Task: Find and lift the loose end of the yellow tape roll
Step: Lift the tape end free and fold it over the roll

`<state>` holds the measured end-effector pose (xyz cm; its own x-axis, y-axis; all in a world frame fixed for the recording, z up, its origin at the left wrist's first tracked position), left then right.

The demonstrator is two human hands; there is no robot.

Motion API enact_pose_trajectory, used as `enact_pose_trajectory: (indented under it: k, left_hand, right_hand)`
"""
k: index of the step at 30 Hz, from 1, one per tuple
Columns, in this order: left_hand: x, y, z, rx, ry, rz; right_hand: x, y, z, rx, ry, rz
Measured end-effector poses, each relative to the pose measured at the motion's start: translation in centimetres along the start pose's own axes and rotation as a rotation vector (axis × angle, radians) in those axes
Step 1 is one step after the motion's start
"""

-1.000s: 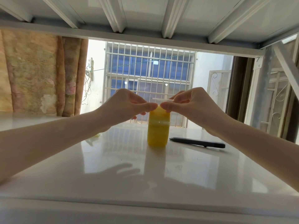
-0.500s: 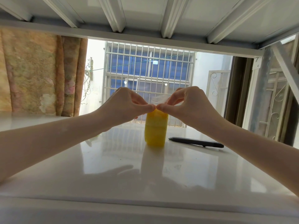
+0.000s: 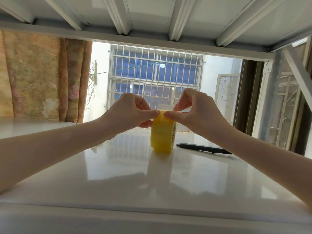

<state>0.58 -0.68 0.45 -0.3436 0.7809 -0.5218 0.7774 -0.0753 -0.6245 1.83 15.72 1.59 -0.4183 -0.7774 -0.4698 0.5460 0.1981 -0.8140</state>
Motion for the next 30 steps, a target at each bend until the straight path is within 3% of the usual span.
enact_pose_trajectory:
  k: [5,10,13,17,30]
  left_hand:
    - [-0.1,0.1,0.5,-0.079,0.174,0.155]
    - [-0.2,0.0,0.5,-0.072,0.178,0.233]
    - [-0.4,0.0,0.5,-0.061,0.190,0.255]
    - [-0.5,0.2,0.4,-0.094,0.228,0.334]
    - [0.0,0.3,-0.2,-0.090,0.133,0.247]
  right_hand:
    - [-0.1,-0.1,-0.5,0.015,-0.094,0.015]
    - [0.0,0.0,-1.4,0.226,-0.141,0.115]
    - [0.6,0.1,-1.6,0.358,-0.344,0.207]
    - [0.7,0.1,-1.4,0.382,-0.541,0.169]
    - [1.1,0.3,-0.7,0.354,-0.587,0.181]
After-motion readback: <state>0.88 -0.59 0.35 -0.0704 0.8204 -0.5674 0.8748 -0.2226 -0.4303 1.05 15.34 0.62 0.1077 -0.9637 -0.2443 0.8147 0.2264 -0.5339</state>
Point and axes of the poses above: each hand's wrist, its own y-axis away from the middle knuckle, its own x-axis out of the palm, z = x × y, the point moved 2 cm from there along -y, towards the middle knuckle, and after that the axes turned 11 degrees about -y, right-handed, at the moved point
